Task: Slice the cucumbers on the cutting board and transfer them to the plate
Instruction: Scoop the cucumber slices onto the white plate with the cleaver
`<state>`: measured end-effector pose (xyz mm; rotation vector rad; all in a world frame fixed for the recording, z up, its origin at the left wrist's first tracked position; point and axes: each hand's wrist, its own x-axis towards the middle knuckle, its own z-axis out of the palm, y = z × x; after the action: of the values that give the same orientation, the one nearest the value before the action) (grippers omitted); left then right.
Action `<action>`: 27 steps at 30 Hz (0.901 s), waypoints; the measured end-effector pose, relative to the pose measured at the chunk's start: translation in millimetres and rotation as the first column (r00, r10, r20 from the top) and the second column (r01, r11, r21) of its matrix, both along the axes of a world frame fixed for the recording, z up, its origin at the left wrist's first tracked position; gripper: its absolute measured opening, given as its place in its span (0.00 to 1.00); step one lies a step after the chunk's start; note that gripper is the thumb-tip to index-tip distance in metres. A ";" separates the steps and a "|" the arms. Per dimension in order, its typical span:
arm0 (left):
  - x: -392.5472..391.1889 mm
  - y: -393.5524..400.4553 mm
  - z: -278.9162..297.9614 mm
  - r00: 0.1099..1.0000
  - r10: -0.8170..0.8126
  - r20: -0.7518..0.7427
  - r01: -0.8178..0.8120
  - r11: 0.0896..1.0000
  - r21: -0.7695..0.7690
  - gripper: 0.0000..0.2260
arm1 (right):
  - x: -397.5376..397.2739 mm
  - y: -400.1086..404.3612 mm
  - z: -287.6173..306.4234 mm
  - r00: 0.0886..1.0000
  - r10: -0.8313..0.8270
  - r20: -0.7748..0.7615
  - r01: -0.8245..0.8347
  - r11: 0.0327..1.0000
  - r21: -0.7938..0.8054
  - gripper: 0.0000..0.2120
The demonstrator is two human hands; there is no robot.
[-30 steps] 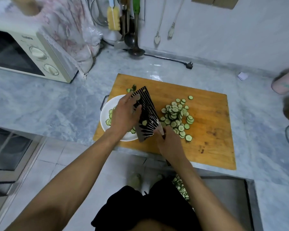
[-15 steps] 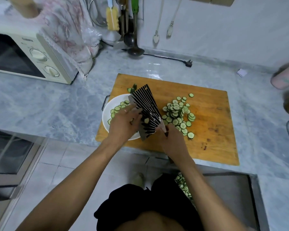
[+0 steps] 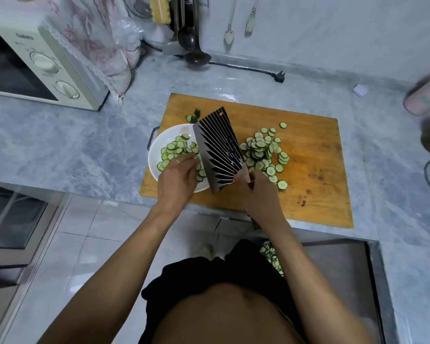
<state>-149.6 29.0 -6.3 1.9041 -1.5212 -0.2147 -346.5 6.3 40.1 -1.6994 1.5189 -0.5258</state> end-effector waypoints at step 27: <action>-141.4 -98.2 -46.1 0.991 -0.006 -0.136 0.036 0.976 0.213 0.29 | -156.1 38.1 -59.3 0.727 -0.685 0.057 0.666 0.722 0.186 0.13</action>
<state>-291.1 -69.1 -52.4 1.9959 -1.4771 -0.5267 -502.6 44.5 -19.2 -0.9192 2.0218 -0.8429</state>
